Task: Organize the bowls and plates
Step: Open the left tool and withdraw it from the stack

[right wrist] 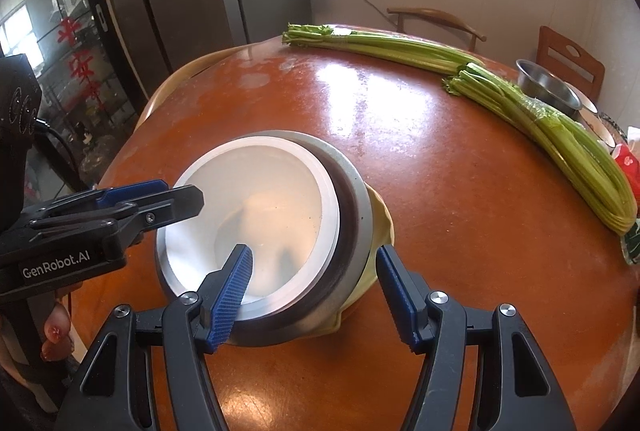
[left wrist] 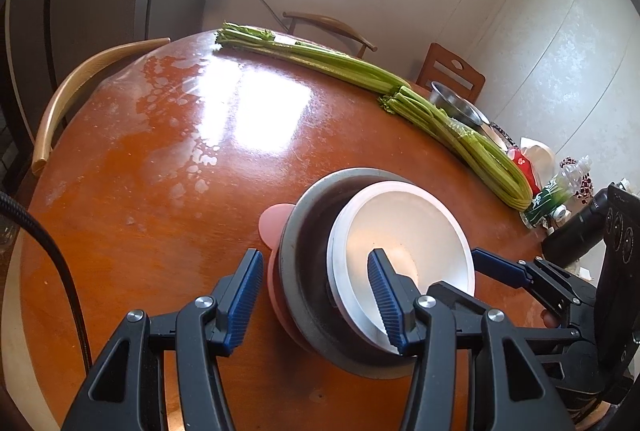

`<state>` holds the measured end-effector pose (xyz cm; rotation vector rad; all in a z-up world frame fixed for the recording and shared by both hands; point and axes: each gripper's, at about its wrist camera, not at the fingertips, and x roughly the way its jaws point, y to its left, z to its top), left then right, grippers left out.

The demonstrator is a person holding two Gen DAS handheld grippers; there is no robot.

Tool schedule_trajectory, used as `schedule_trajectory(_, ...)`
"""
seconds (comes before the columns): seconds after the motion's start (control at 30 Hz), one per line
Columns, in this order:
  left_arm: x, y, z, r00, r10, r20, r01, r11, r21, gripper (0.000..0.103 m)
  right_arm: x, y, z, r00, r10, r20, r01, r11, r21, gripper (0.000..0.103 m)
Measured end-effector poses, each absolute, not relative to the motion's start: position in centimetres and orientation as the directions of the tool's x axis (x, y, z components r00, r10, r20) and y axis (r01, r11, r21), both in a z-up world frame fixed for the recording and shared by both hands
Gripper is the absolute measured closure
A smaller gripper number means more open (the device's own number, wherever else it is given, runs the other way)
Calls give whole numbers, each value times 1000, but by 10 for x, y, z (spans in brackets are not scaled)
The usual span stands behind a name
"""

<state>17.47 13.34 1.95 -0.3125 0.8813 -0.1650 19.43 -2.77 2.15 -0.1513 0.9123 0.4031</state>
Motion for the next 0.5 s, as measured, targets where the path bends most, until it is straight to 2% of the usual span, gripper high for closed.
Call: schedule_trajectory(0.5, 102, 108, 41, 689, -157, -708, 11, 979, -206, 49, 124, -51, 41, 623, 296, -724, -388, 921, 43, 36)
